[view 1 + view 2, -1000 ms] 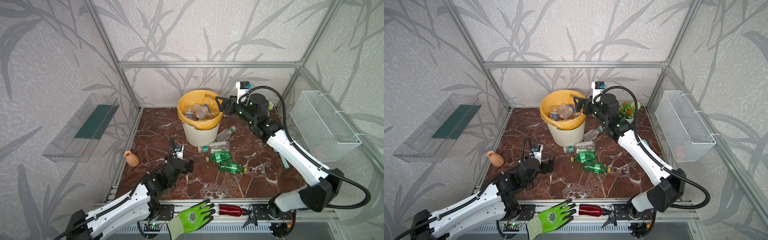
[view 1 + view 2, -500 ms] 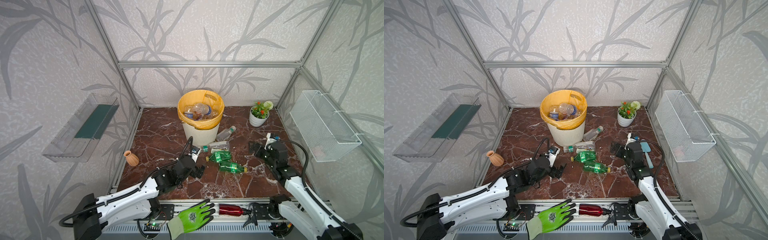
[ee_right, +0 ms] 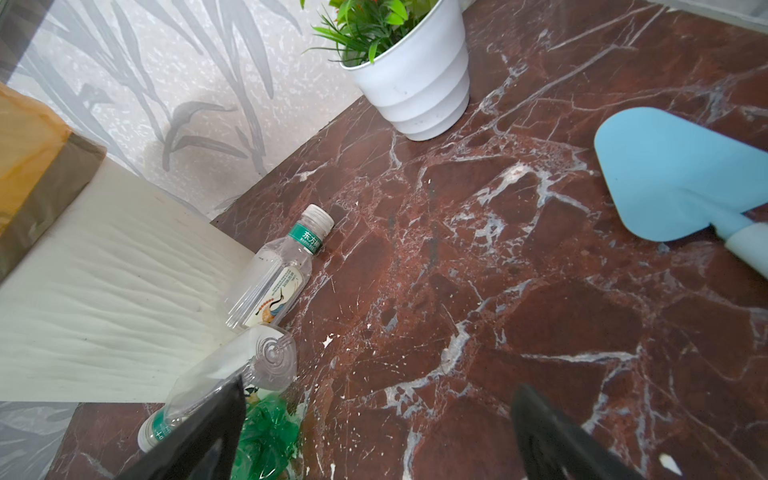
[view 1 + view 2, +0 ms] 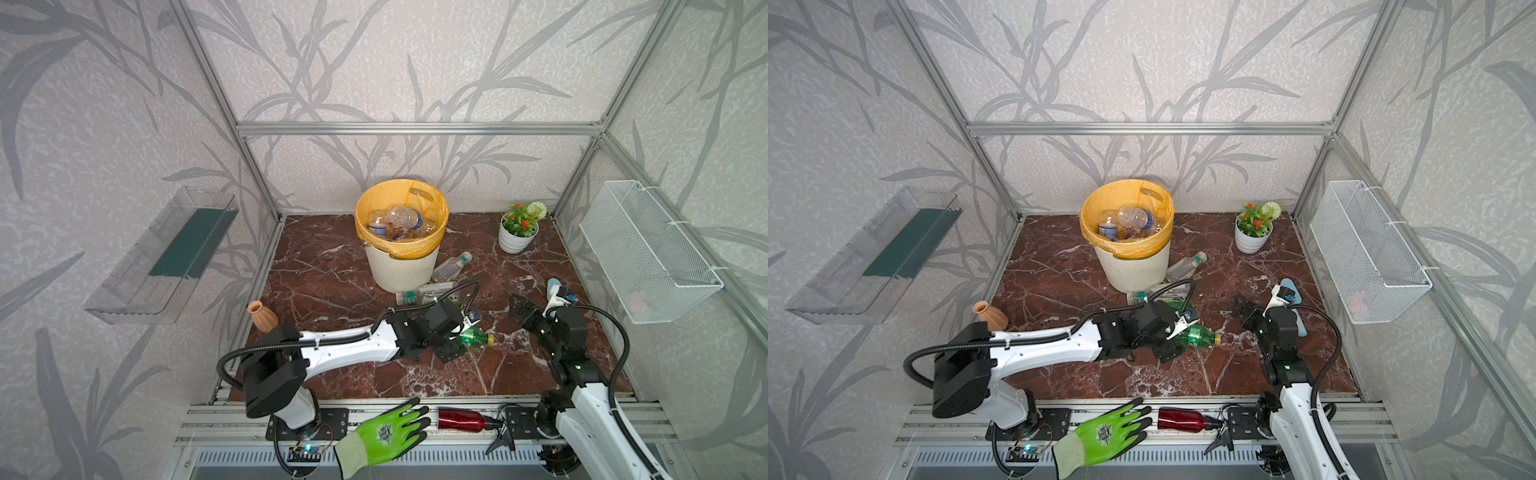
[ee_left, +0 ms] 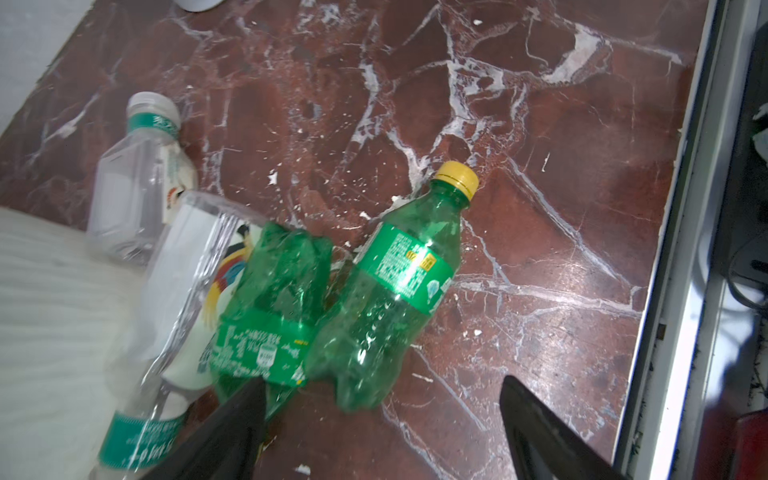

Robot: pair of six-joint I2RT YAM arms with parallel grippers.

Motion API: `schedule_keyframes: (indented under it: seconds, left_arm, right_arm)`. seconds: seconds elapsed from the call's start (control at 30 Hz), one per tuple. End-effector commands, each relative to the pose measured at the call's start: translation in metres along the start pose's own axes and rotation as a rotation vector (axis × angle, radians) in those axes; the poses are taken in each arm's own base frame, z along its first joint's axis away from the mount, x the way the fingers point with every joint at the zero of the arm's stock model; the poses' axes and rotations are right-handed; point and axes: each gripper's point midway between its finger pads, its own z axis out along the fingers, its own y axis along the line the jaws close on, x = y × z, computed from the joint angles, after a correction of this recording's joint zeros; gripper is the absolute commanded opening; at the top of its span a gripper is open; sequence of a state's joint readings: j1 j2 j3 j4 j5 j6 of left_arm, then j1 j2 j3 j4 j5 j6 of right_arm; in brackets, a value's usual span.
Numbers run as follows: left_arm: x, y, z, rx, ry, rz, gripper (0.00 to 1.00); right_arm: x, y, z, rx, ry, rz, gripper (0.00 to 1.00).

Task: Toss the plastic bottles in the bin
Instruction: 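Lower the left gripper onto the green yellow-capped bottle and close, then lift the green bottle over the bin with the left gripper and release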

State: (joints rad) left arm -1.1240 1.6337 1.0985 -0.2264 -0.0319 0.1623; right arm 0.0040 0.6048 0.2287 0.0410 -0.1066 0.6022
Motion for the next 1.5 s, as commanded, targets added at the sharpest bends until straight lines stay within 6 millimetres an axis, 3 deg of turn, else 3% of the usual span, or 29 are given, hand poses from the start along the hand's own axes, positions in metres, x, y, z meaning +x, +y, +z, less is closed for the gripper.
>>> schedule_keyframes:
  seconds: [0.0, 0.2, 0.33, 0.87, 1.0, 1.13, 1.27, 1.4, 1.47]
  left_arm:
    - [0.003, -0.011, 0.016, 0.062, 0.068, 0.109, 0.85]
    - [0.013, -0.017, 0.047, 0.093, 0.176, 0.178, 0.81]
    - [0.019, -0.025, 0.057, 0.133, 0.208, 0.198, 0.81]
    - [0.036, -0.041, 0.084, 0.155, 0.287, 0.204, 0.79]
    - [0.036, -0.041, 0.084, 0.154, 0.286, 0.198, 0.70]
    - [0.024, -0.040, 0.073, 0.153, 0.231, 0.162, 0.54]
    - [-0.003, -0.038, 0.049, 0.150, 0.113, 0.115, 0.52]
    - [-0.038, -0.025, 0.009, 0.110, -0.043, 0.054, 0.52]
    - [-0.060, -0.008, -0.021, 0.037, -0.149, 0.013, 0.52]
  right_arm:
    - [0.000, 0.001, 0.002, -0.034, -0.005, 0.016, 0.99]
    - [-0.003, -0.005, 0.006, -0.041, -0.010, 0.050, 0.99]
    - [-0.004, -0.009, 0.007, -0.040, -0.009, 0.068, 0.99]
    - [-0.004, -0.021, 0.007, -0.034, -0.009, 0.151, 0.99]
    - [-0.005, -0.021, 0.006, -0.037, -0.012, 0.163, 0.99]
    - [-0.005, -0.022, 0.006, -0.036, -0.012, 0.170, 0.99]
    - [-0.006, -0.022, 0.006, -0.034, -0.012, 0.175, 0.99]
    - [-0.007, -0.021, 0.005, -0.040, -0.016, 0.179, 0.99]
    - [-0.008, -0.020, 0.005, -0.045, -0.018, 0.179, 0.99]
